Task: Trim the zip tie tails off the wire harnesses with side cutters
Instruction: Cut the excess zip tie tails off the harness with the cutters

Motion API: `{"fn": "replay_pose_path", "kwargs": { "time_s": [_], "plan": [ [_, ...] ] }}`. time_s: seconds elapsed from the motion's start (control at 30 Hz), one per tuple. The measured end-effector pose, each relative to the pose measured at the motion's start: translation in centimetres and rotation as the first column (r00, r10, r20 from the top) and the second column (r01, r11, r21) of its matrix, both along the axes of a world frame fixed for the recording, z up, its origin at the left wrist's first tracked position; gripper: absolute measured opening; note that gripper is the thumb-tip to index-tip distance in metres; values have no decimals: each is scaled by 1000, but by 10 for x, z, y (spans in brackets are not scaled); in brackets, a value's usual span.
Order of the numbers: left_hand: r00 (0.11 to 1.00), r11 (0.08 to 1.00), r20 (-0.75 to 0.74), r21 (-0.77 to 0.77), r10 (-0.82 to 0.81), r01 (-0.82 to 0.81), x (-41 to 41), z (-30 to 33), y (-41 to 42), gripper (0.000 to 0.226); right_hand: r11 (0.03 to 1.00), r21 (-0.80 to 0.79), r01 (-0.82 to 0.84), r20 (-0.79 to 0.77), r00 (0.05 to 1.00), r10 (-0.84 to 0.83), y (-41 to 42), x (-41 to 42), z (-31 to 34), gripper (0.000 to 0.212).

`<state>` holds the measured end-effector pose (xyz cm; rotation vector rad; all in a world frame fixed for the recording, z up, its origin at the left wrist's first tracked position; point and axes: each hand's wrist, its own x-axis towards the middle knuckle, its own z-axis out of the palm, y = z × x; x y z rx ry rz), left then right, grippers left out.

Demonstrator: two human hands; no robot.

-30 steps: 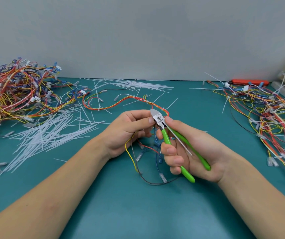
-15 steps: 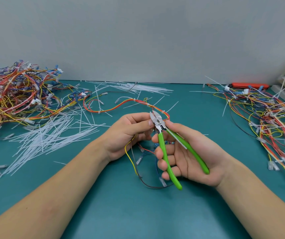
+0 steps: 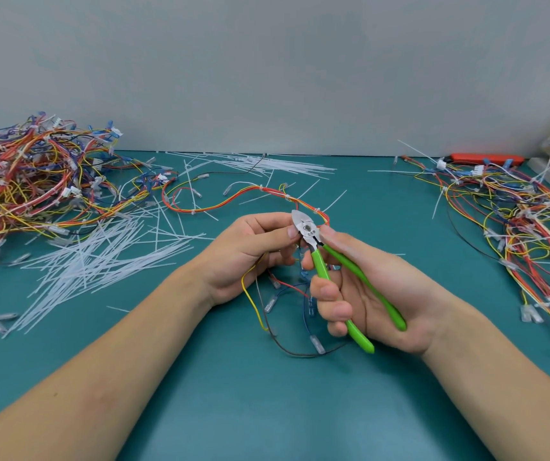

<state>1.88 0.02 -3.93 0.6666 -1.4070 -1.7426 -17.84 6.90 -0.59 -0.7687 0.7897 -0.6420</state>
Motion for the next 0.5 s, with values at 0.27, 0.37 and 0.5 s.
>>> {"fn": "replay_pose_path", "kwargs": {
  "time_s": [0.27,0.37,0.5],
  "plan": [
    [1000,999,18,-19,-26,26,0,5,4,19,1000,22,10,55,998,-11,1,0,2,39],
    [999,999,30,24,25,-26,0,5,3,23,999,34,25,117,993,-29,0,-3,5,38],
    [999,997,11,59,44,-44,0,4,3,15,997,21,77,160,984,-80,-2,-9,10,39]
  ]
}}
